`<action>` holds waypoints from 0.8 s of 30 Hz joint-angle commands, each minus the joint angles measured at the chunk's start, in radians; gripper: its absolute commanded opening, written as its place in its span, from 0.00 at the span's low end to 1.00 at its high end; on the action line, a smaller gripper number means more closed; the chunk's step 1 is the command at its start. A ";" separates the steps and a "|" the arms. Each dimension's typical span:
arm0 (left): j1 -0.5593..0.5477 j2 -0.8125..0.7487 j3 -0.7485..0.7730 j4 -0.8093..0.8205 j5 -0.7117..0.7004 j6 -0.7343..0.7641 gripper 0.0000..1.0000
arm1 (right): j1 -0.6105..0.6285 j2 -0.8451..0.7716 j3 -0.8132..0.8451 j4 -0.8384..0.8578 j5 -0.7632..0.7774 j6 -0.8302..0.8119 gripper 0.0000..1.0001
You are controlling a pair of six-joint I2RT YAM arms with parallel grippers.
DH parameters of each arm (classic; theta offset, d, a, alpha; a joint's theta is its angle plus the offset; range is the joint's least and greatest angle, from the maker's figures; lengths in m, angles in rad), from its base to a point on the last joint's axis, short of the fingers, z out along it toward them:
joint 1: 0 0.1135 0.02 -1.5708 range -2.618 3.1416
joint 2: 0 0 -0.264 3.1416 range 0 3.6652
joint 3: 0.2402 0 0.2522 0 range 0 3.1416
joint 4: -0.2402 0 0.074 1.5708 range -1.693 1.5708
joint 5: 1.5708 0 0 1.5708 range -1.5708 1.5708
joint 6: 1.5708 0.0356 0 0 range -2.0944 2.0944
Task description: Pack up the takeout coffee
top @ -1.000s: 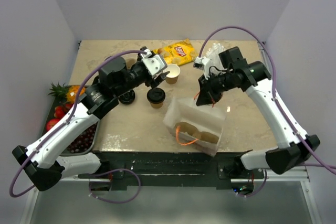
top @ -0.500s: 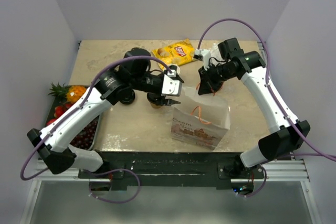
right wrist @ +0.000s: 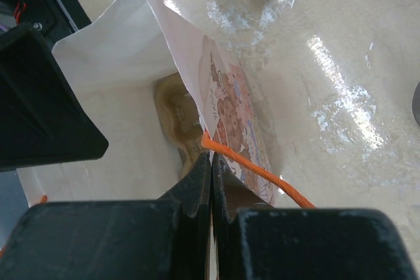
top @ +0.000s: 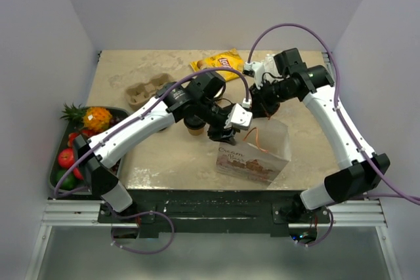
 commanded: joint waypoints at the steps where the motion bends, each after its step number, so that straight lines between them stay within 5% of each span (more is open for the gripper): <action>1: -0.018 0.006 0.086 -0.045 0.018 -0.038 0.37 | 0.004 -0.038 0.012 0.025 0.007 -0.004 0.00; 5: -0.020 0.037 0.261 -0.093 0.061 -0.075 0.00 | 0.004 -0.020 0.181 -0.028 -0.024 0.023 0.00; 10: -0.009 -0.032 0.178 0.074 -0.005 -0.185 0.00 | 0.004 -0.018 0.060 -0.017 0.023 -0.084 0.00; 14: 0.009 -0.048 0.231 0.130 -0.019 -0.247 0.00 | -0.008 0.056 0.343 -0.096 0.009 -0.057 0.00; 19: -0.020 -0.061 -0.008 0.001 -0.065 -0.063 0.00 | -0.013 -0.041 -0.054 0.034 0.094 -0.136 0.00; 24: -0.024 -0.095 0.091 0.120 -0.123 -0.098 0.00 | -0.013 0.017 0.308 -0.019 0.100 -0.087 0.00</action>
